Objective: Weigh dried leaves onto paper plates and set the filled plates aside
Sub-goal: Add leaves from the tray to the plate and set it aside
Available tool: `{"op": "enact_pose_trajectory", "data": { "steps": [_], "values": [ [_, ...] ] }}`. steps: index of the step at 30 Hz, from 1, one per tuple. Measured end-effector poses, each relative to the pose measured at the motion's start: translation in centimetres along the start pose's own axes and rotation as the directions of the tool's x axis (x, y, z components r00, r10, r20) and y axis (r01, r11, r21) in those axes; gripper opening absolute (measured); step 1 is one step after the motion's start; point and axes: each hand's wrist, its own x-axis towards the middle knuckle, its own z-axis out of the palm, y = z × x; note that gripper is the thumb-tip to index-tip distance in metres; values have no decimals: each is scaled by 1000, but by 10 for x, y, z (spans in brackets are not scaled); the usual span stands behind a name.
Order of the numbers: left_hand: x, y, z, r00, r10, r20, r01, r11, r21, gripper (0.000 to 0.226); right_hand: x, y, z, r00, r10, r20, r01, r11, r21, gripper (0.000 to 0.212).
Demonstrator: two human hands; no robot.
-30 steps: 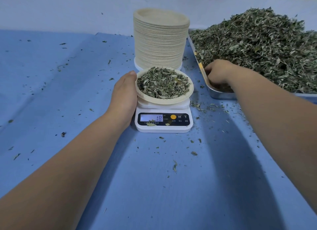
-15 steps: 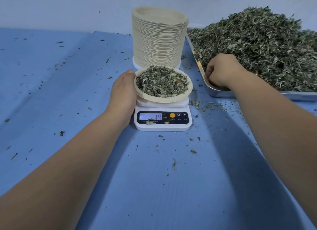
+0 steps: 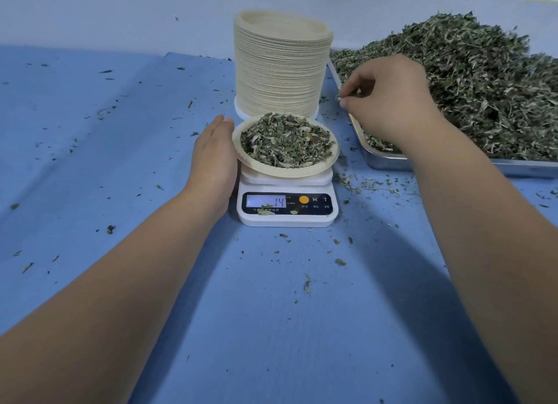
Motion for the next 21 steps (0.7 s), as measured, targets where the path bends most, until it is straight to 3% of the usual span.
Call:
{"op": "enact_pose_trajectory", "data": {
  "steps": [2, 5, 9, 11, 18, 21],
  "values": [
    [1, 1, -3, 999, -23, -35, 22, 1000, -13, 74, -1, -13, 0, 999, -19, 35, 17, 997, 71, 8],
    [7, 1, -7, 998, 32, -52, -33, 999, -29, 33, -2, -31, 2, 993, -79, 88, 67, 989, 133, 7],
    [12, -1, -6, 998, 34, -51, -36, 999, -24, 37, -3, -46, 10, 985, -125, 121, 104, 981, 165, 7],
    [15, -1, -7, 999, 24, -47, -25, 999, -26, 10, -4, -49, 14, 983, -135, 127, 114, 980, 163, 9],
    [16, 0, -3, 999, 2, -43, -5, 998, -66, 23, -6, -53, 24, 966, -182, 182, 160, 979, 129, 19],
    [13, 0, -4, 999, 31, -29, -32, 999, -31, 24, -11, -49, 23, 977, -164, 135, 143, 978, 152, 19]
  ]
}}
